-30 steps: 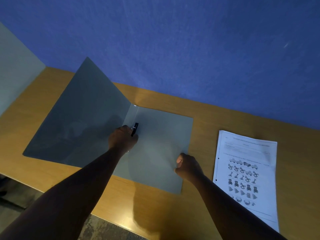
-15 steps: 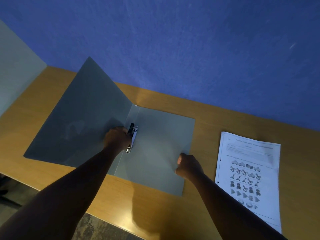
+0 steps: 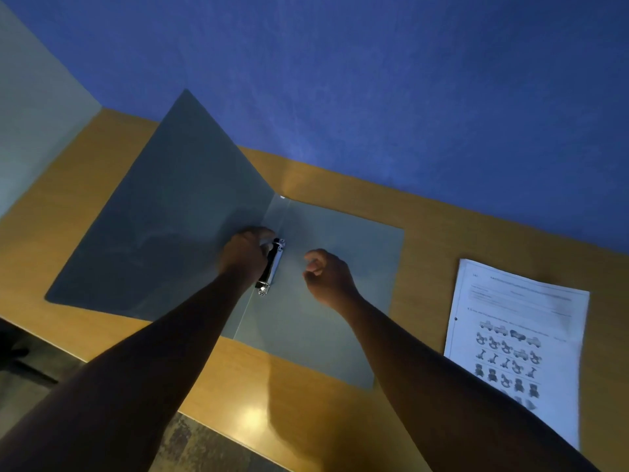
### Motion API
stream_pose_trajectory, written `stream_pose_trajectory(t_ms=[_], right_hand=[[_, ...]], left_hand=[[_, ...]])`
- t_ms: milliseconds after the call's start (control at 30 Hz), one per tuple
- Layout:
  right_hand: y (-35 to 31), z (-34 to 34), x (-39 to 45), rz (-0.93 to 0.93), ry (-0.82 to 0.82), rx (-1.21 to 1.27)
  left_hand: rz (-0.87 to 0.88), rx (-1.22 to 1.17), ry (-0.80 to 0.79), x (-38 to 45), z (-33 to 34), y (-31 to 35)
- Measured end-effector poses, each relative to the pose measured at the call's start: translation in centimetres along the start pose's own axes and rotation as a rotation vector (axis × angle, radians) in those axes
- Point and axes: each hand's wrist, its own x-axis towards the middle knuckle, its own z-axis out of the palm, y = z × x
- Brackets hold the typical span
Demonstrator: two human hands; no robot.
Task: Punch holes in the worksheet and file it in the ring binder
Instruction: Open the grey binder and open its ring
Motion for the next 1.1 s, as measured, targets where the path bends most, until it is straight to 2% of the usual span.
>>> stream_pose_trajectory(t_ms=[300, 600, 1100], right_hand=[[-2.2, 1.9, 3.6, -0.037, -0.076, -0.075], [-2.6, 3.6, 5.7, 0.026, -0.174, -0.16], [-2.2, 3.0, 6.3, 0.017, -0.156, -0.077]], left_hand=[[-0.052, -0.017, 0.0, 0.6, 0.4, 0.3], [0.03, 0.014, 0.039, 0.3, 0.8, -0.2], [-0.015, 0.018, 0.11, 0.3, 1.3, -0.4]])
